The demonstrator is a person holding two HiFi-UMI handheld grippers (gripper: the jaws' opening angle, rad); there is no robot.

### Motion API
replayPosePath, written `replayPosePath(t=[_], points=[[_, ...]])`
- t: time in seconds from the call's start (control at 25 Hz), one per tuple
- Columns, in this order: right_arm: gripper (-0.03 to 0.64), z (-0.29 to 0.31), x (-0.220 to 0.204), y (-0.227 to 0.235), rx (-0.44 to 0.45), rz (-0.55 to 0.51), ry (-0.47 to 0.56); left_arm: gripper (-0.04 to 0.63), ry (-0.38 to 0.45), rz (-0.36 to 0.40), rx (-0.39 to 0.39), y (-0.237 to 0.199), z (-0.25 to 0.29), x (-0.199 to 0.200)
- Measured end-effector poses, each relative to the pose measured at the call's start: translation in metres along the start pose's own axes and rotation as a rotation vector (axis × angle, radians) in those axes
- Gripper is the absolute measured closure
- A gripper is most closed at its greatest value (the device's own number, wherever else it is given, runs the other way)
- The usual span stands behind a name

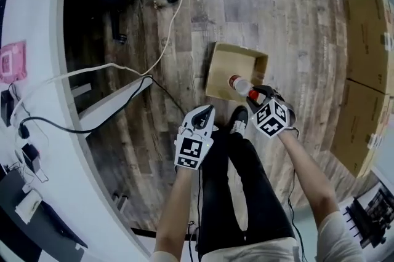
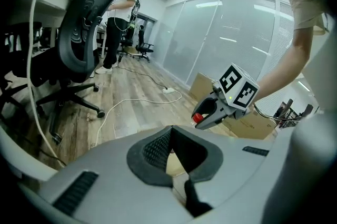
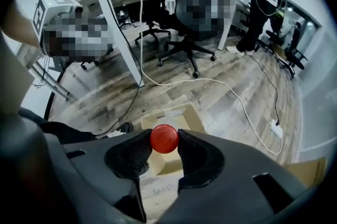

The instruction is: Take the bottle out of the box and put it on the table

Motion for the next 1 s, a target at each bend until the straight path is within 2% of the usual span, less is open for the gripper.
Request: replayPosePath(t=[0.28, 0.52, 0.84, 1.0], points=[[0.437, -0.096, 0.071, -0.006, 0.05, -0.232, -0.017, 0.581, 0.079, -0.074, 0.06, 0.009, -0.07, 0.04], [0.436, -0.176, 0.134, -0.029, 0.07, -0.392, -0.015, 0.581, 0.112, -0.091, 0.119, 0.014, -0.145, 0.072], [0.436, -0.283, 0.208, -0.065, 0.094, -0.567, 0.03, 0.581, 0.17, -0.102, 0.257, 0.029, -0.257, 0.113], [0.436, -0.326, 0.244, -0.094, 0.082, -0.679, 0.064, 0.581, 0.189, -0.166, 0.336, 0.032, -0.301, 0.115]])
Point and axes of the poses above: the fingertips, and each gripper's own axes: z forward along the fingers, y to its right, x out of its top, the point moved 9 cm from there along -z, backward along the fingers, and after that the axes turned 10 degrees about -y, right-handed, at the moved point
